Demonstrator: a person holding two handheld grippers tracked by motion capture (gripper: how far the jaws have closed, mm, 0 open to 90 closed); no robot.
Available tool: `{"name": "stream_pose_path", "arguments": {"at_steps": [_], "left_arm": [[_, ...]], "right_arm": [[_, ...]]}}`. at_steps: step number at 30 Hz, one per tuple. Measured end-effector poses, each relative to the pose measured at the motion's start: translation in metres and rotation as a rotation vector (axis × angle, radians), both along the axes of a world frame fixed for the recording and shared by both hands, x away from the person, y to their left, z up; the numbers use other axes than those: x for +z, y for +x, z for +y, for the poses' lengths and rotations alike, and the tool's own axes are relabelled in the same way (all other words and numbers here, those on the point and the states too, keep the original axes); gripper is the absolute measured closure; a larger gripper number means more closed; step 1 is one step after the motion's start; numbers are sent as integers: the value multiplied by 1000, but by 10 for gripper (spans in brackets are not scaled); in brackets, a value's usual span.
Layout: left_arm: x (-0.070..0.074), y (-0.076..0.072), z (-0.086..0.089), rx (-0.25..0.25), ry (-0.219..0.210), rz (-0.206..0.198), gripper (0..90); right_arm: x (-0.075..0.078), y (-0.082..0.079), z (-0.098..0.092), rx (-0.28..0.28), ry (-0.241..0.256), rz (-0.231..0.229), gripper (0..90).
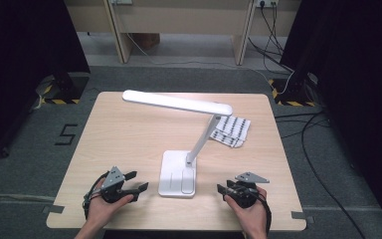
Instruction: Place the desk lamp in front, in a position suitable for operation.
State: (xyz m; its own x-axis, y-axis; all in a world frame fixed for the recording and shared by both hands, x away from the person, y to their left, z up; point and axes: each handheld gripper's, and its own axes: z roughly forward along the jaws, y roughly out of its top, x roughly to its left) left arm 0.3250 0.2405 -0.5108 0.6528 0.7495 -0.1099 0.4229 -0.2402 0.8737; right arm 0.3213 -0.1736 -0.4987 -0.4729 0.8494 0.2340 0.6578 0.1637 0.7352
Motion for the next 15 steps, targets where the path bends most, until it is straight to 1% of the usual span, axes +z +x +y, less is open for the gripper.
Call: {"name": "stream_pose_path", "arguments": {"at_steps": [4,6,9,10,11,13,14,15], "left_arm": [[0,-1,-5,-16,-4,1,347],[1,-1,-8,-26,-6,5,368],[3,-3,-14,-59,-7,5,448],[5,-3,-18,-82,-1,8,503],[5,-3,-18,-82,-1,8,527],[6,-4,-23,-102,-15,18,541],[7,-7,-27,-118,-15,24,553],[7,-7,-27,-118,-15,24,551]], "right_arm": [[1,1,4,25,-2,-2,558],[2,-1,8,41,-7,3,596],[5,-2,15,72,-27,-8,660],[8,-2,21,99,-41,-15,698],[8,-2,21,99,-41,-15,698],[11,-3,27,129,-47,-17,738],[12,-4,34,169,-42,-10,756],[12,-4,34,169,-42,-10,756]]}}
